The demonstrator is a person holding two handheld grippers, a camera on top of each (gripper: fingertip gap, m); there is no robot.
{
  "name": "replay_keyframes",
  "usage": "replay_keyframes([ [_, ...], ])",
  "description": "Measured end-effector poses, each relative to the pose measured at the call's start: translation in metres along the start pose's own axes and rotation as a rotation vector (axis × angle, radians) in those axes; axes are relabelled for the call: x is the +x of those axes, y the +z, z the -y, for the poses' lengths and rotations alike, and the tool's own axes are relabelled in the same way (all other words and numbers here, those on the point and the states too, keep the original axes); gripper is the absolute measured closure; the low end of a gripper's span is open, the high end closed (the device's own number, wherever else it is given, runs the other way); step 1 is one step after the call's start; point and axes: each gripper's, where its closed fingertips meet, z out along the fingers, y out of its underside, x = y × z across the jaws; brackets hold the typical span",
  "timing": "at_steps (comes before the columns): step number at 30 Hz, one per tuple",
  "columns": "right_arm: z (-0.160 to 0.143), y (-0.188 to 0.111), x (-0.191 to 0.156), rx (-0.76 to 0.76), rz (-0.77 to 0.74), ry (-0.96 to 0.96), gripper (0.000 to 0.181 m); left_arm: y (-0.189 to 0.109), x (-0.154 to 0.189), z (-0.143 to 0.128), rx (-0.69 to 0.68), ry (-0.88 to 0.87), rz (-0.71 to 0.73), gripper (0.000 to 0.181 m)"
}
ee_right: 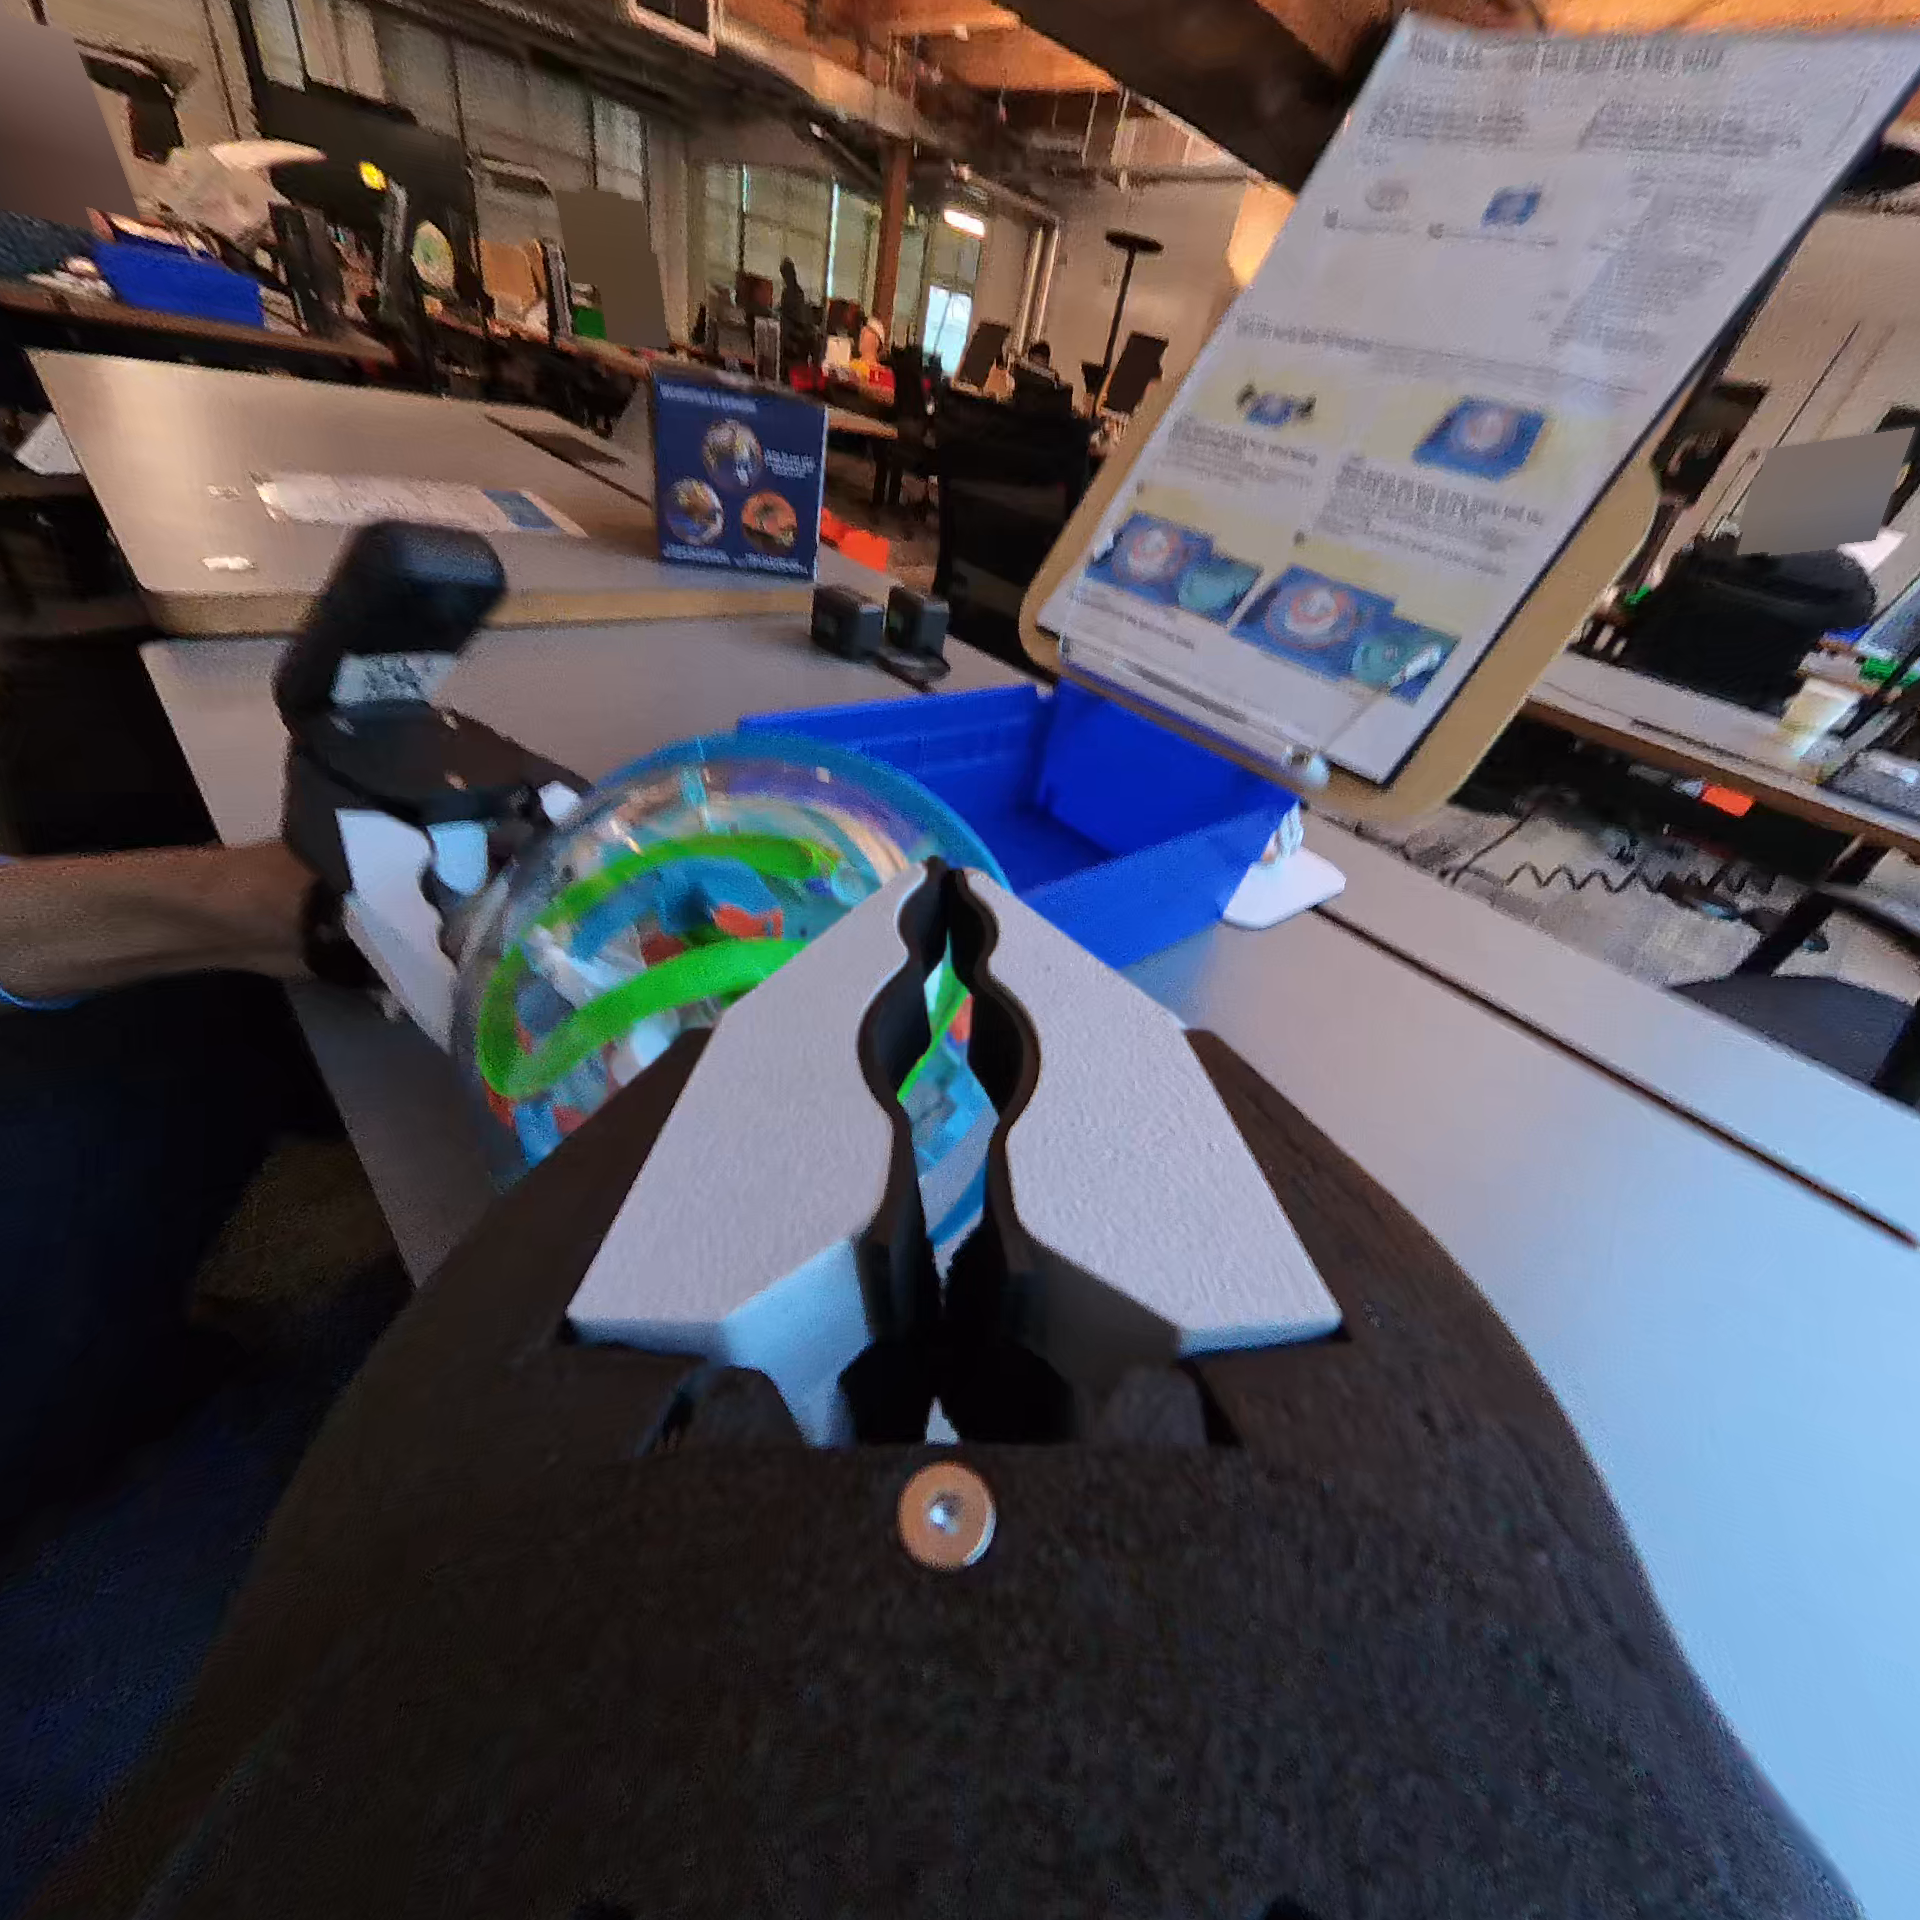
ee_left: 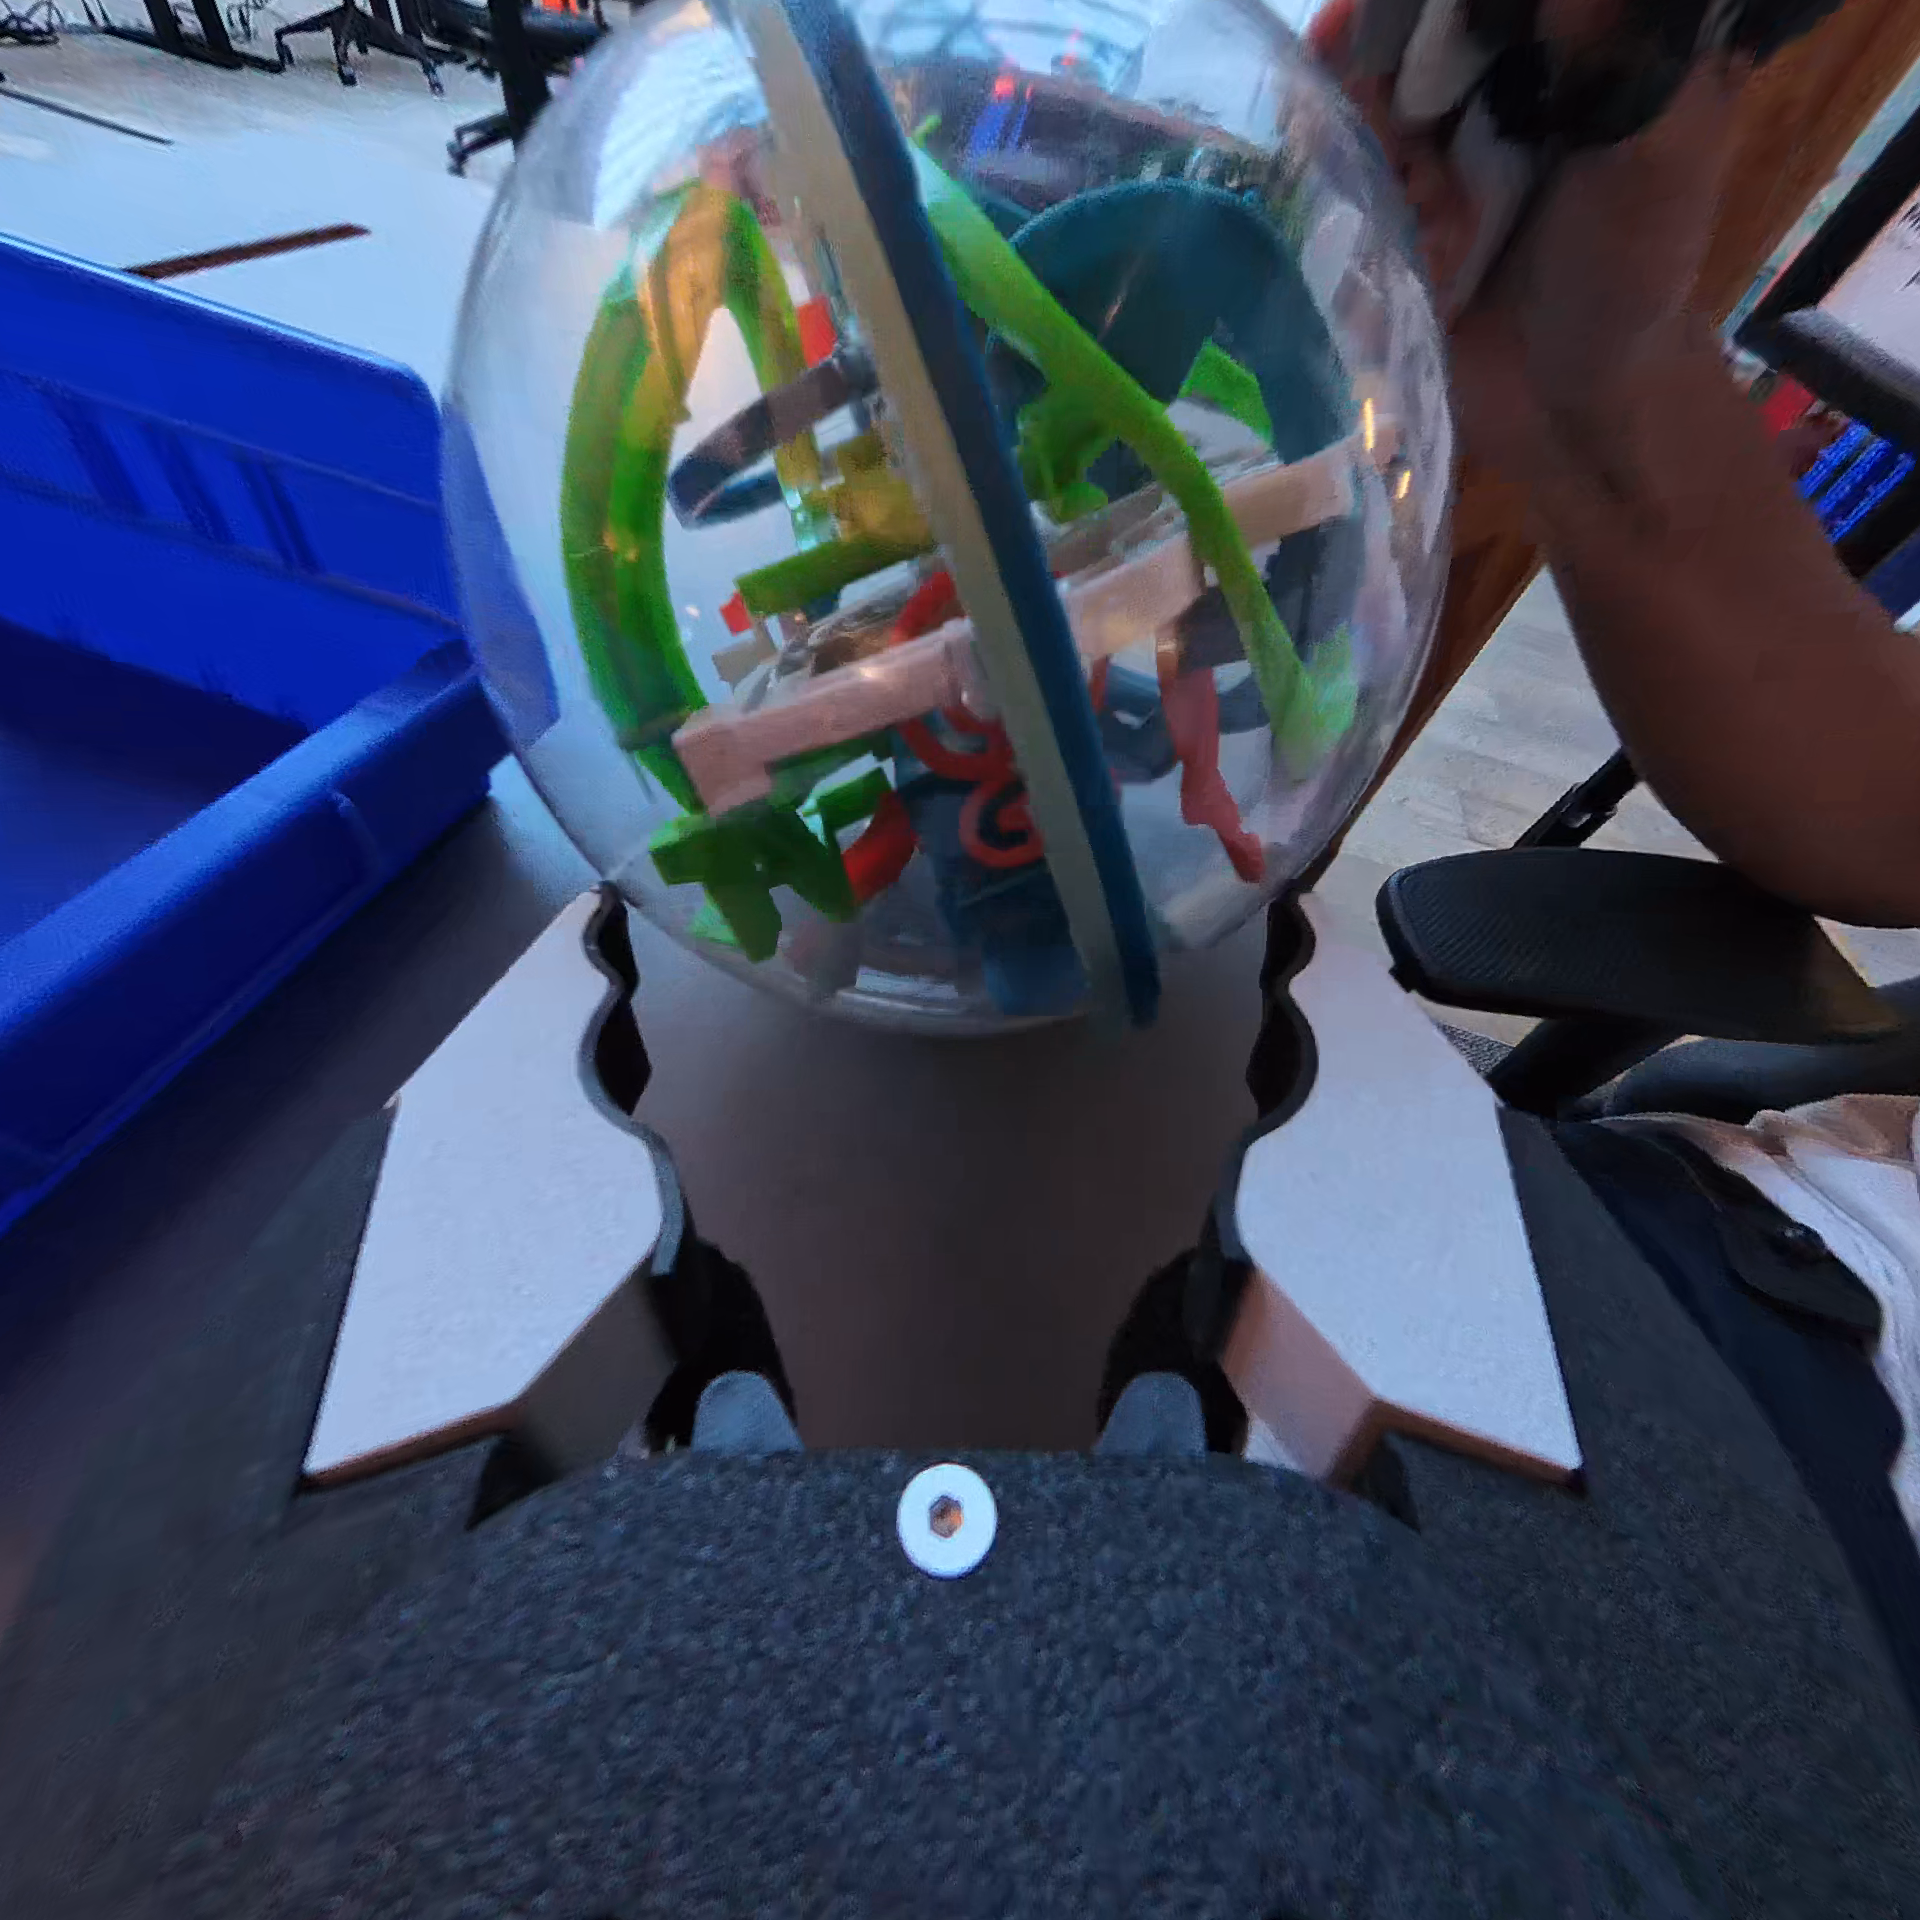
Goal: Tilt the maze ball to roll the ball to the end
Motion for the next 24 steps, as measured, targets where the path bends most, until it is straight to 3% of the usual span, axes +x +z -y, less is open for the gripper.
replay_keyframes([
  [3,-0.047,0.014,0.010,-0.047,0.038,0.106,0.181,-0.006,0.000,0.006,0.048,-0.021,-0.016,0.082],
  [6,-0.061,0.023,0.022,0.004,0.059,0.195,0.181,-0.015,0.001,0.015,0.123,-0.041,-0.046,0.121],
  [7,-0.062,0.026,0.023,0.005,0.068,0.187,0.181,-0.017,0.000,0.017,0.138,-0.053,-0.053,0.123],
  [11,-0.064,0.038,0.016,-0.050,0.122,0.156,0.181,-0.017,-0.004,0.017,0.139,-0.117,-0.073,0.098],
  [14,-0.062,0.048,0.005,-0.079,0.161,0.155,0.181,-0.016,-0.002,0.018,0.149,-0.165,-0.121,0.057],
  [17,-0.060,0.049,-0.007,-0.069,0.226,0.168,0.181,-0.012,-0.003,0.017,0.127,-0.220,-0.160,0.027],
  [20,-0.073,0.032,0.023,-0.027,0.102,0.141,0.180,-0.013,-0.011,0.016,0.125,-0.299,-0.190,0.023],
  [21,-0.081,0.025,0.028,-0.039,0.094,0.192,0.142,-0.014,-0.012,0.017,0.124,-0.312,-0.204,0.023],
  [24,-0.106,0.024,-0.019,-0.161,0.394,0.456,0.046,-0.012,-0.012,0.017,0.106,-0.294,-0.231,0.022],
])
